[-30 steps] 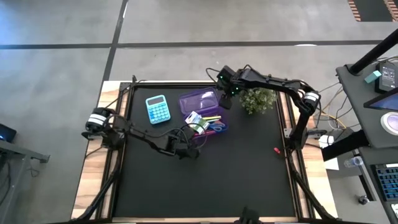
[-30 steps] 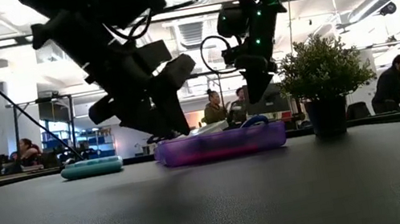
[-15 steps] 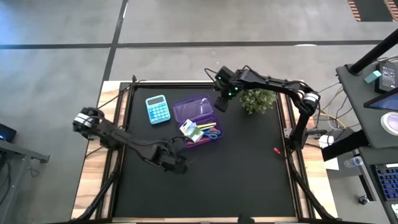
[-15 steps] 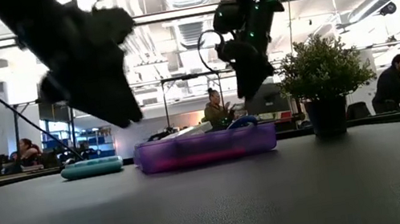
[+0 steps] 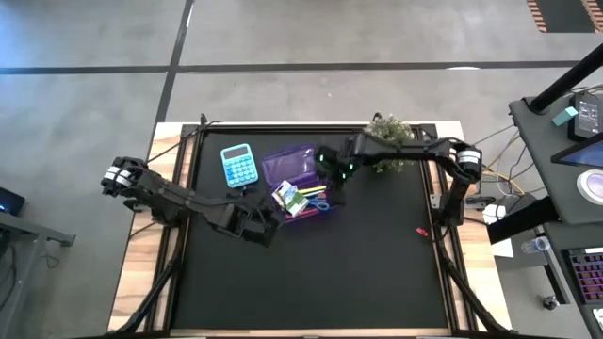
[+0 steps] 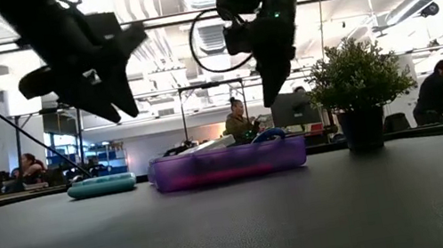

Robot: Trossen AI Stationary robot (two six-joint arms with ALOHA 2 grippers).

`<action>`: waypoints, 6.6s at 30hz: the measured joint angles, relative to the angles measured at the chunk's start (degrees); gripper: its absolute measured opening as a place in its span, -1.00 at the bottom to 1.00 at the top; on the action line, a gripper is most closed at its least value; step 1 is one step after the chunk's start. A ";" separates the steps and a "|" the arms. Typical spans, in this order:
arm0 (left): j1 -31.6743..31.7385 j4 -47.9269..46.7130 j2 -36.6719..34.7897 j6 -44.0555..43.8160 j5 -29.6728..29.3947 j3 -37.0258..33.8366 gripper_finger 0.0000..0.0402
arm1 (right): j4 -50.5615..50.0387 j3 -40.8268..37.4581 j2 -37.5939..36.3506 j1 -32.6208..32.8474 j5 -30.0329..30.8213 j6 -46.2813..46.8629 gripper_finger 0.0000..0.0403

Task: Pack school essentials
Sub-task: Close the purple supply box

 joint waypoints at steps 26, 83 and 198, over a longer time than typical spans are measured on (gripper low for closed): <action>49.47 14.32 -5.78 50.86 37.70 0.20 -0.25 | 20.14 -12.45 0.15 12.13 -1.25 -9.28 -0.28; 60.98 27.30 14.34 69.29 58.58 4.30 -0.25 | 32.07 -21.35 0.20 4.00 -0.50 -8.71 -0.41; 52.50 27.61 2.73 79.21 59.04 6.21 -1.00 | 0.90 -4.20 1.23 -0.10 0.18 1.29 0.56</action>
